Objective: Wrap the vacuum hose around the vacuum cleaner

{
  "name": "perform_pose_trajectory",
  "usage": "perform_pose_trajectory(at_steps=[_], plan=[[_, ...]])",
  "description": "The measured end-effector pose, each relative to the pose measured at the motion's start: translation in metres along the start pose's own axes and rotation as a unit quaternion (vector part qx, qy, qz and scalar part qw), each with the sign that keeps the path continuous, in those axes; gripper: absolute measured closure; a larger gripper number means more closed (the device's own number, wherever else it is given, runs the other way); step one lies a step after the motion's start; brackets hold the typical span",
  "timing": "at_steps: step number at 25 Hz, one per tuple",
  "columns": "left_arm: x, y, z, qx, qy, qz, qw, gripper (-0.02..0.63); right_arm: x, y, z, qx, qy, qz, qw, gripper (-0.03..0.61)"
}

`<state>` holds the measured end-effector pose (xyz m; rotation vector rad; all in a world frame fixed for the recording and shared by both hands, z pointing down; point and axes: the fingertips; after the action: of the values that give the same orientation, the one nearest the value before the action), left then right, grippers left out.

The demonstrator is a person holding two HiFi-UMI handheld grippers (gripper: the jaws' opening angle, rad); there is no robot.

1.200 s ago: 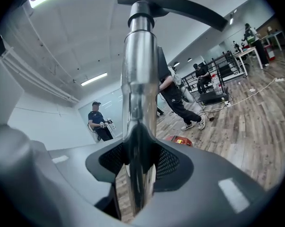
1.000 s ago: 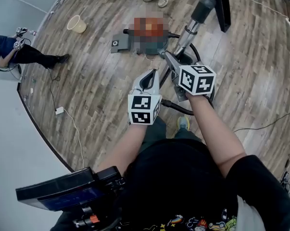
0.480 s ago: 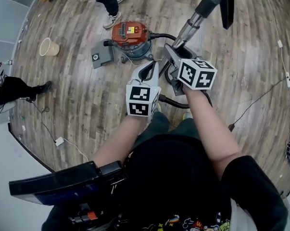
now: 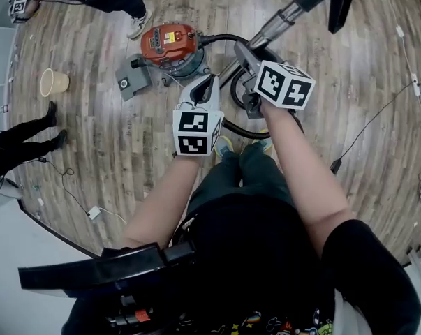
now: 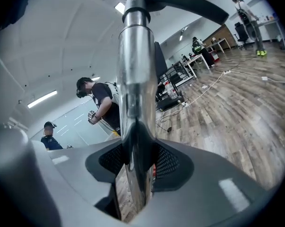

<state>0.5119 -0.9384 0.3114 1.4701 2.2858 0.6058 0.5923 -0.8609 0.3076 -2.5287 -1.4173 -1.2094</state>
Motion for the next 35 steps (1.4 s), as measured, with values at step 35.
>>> perform_pose_trajectory(at_steps=[35], plan=[[-0.112,0.518,-0.412,0.010,0.020,0.010,0.9997,0.613,0.496,0.350,-0.338,0.070,0.162,-0.078,0.981,0.388]])
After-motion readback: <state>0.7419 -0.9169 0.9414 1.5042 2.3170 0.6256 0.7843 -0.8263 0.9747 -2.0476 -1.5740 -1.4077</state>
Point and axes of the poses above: the fingertips, and each gripper's own axes: y forward along the fingers, x to its right, z out of its top, and after that the axes turned 2 degrees about z, right-handed
